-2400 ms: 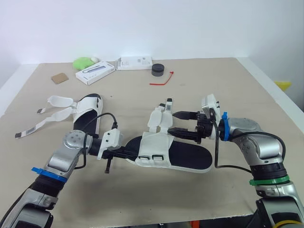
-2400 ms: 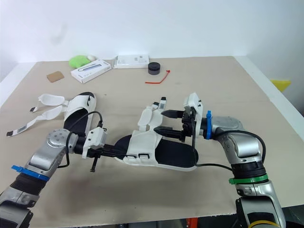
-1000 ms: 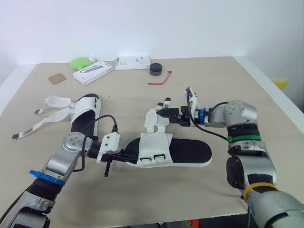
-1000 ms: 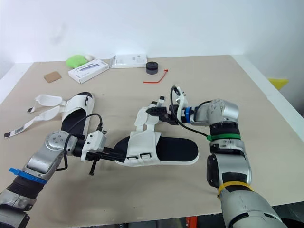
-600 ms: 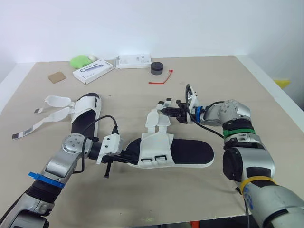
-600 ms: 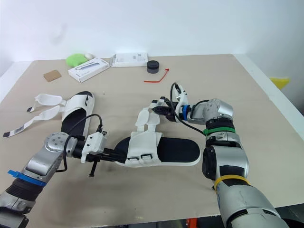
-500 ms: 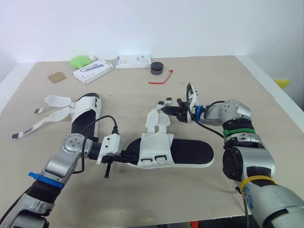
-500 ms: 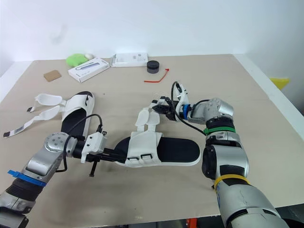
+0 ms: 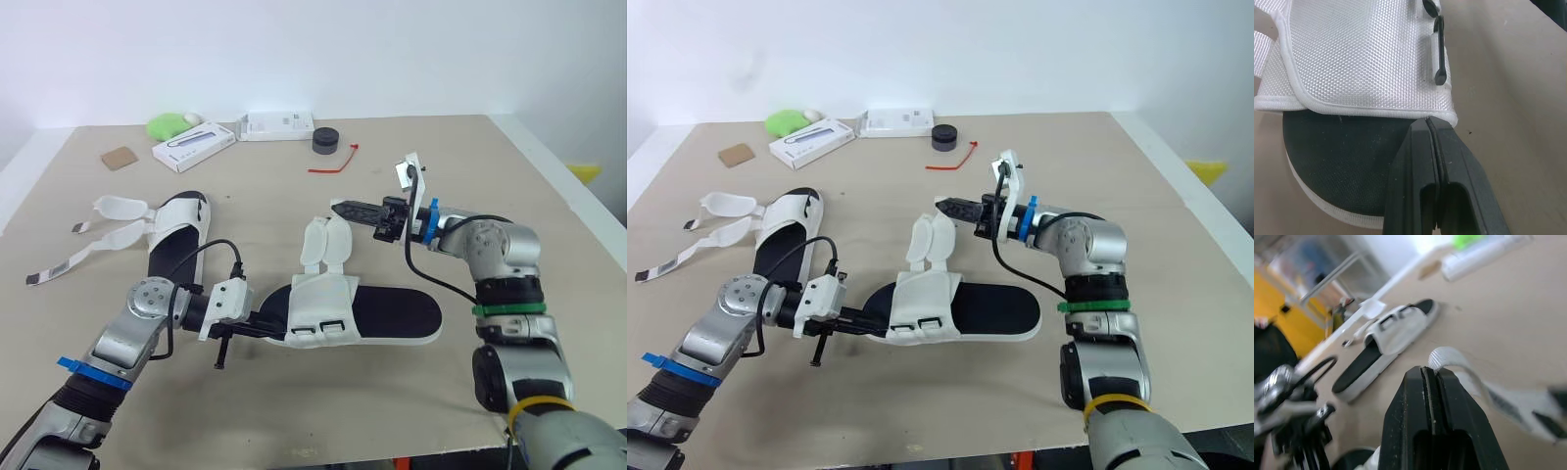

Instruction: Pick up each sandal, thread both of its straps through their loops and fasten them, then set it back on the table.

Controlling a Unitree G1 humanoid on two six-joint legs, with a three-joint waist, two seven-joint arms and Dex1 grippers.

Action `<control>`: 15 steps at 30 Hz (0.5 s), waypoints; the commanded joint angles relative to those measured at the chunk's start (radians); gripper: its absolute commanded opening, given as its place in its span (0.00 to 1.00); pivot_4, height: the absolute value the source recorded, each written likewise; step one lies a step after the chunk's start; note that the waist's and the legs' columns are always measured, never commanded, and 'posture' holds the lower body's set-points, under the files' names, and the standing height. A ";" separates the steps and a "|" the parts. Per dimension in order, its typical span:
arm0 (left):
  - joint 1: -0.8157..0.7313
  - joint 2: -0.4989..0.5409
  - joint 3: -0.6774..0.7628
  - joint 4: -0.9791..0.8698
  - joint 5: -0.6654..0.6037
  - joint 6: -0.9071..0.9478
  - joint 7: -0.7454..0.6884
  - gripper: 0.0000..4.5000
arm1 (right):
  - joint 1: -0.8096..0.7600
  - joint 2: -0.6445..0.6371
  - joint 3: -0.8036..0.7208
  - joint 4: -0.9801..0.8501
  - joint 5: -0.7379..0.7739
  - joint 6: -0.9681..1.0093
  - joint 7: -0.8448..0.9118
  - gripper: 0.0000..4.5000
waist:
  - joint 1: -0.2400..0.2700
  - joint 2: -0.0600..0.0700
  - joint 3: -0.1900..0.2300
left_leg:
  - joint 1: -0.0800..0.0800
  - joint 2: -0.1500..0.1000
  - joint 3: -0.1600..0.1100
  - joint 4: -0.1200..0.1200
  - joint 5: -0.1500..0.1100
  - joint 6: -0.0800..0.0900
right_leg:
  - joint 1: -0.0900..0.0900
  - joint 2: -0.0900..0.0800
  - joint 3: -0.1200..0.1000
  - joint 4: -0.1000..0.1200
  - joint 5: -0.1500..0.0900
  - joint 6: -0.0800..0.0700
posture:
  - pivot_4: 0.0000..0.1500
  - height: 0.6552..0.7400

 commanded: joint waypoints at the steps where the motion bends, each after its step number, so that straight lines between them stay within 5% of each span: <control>1: 0.015 0.013 -0.018 0.000 0.016 0.007 -0.013 0.00 | 0.102 -0.040 0.075 -0.199 -0.064 -0.258 0.126 0.04 | 0.000 0.000 0.000 | 0.000 0.000 0.000 0.000 0.000 0.000 | 0.000 0.000 0.000 0.000 0.000 0.000 | 1.00 1.00; 6: 0.012 0.015 -0.021 -0.001 0.016 0.008 -0.018 0.00 | 0.240 -0.084 0.181 -0.231 -0.288 -0.781 0.198 0.04 | 0.000 0.000 0.000 | 0.002 -0.001 0.001 0.000 0.000 0.000 | 0.001 0.000 0.001 0.000 -0.001 0.001 | 1.00 1.00; 15: 0.010 0.019 -0.023 -0.008 0.013 0.014 -0.025 0.00 | 0.266 -0.136 0.263 -0.005 -0.519 -1.557 0.185 0.04 | 0.000 -0.001 0.000 | 0.010 -0.001 0.007 0.001 0.000 0.000 | 0.006 0.001 0.004 0.000 -0.001 0.000 | 1.00 1.00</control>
